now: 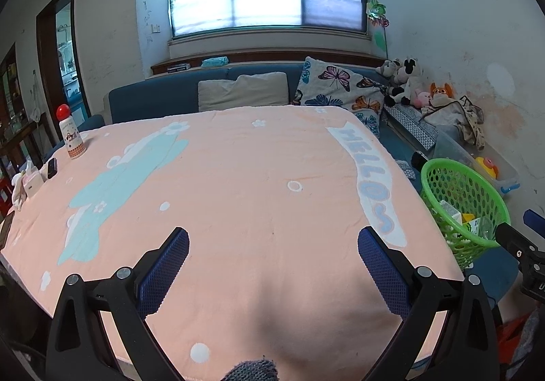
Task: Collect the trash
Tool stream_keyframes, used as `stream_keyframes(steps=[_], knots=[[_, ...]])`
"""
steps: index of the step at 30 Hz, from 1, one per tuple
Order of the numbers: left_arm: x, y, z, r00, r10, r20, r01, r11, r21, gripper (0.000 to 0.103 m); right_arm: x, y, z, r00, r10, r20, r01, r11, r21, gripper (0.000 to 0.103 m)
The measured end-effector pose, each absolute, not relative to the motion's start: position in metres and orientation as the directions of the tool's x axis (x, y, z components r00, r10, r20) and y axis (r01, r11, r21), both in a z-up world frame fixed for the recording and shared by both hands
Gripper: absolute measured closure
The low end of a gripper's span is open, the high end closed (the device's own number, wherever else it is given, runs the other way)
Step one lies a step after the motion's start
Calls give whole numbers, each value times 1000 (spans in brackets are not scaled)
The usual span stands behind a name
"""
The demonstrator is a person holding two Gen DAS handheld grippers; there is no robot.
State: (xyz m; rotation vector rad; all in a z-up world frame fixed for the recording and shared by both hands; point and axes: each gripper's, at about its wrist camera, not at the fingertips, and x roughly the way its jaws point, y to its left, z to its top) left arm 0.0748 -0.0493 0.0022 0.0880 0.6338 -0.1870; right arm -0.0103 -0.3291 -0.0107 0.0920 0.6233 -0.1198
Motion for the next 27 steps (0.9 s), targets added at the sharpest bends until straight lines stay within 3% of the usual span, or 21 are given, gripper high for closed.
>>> stream_keyframes(steps=[27], knots=[[72, -52, -1, 788, -143, -599, 195, 980, 23, 7, -4, -319, -13, 803, -60, -593, 115, 992, 56, 4]])
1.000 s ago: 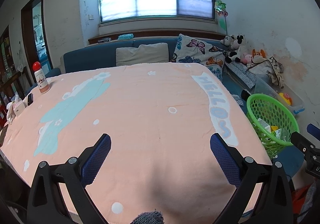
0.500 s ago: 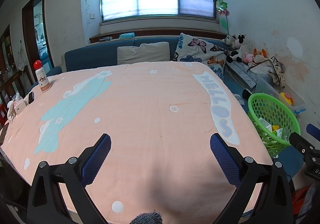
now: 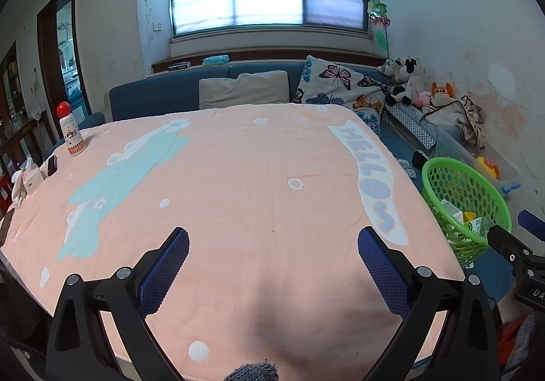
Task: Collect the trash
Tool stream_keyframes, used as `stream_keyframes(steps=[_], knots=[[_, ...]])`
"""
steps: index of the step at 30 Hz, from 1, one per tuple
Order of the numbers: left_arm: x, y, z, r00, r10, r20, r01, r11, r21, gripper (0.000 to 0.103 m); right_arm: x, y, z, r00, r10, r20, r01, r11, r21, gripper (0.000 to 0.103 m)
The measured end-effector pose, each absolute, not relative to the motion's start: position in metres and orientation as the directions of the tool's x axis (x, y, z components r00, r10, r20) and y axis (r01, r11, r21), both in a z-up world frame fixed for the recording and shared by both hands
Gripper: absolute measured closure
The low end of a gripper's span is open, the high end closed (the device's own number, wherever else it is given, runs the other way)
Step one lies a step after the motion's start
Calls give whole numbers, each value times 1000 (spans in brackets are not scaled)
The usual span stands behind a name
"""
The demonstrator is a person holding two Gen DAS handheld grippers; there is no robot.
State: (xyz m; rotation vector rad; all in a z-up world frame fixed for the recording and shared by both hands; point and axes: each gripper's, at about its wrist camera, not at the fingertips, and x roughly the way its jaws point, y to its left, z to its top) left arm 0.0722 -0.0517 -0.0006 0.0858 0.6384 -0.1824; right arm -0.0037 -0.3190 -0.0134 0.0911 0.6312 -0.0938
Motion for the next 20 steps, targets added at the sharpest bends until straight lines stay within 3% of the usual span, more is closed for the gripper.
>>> stream_keyframes(steps=[20], knots=[[73, -55, -2, 792, -138, -594, 193, 981, 30, 7, -1, -314, -18, 802, -47, -596, 105, 992, 63, 4]])
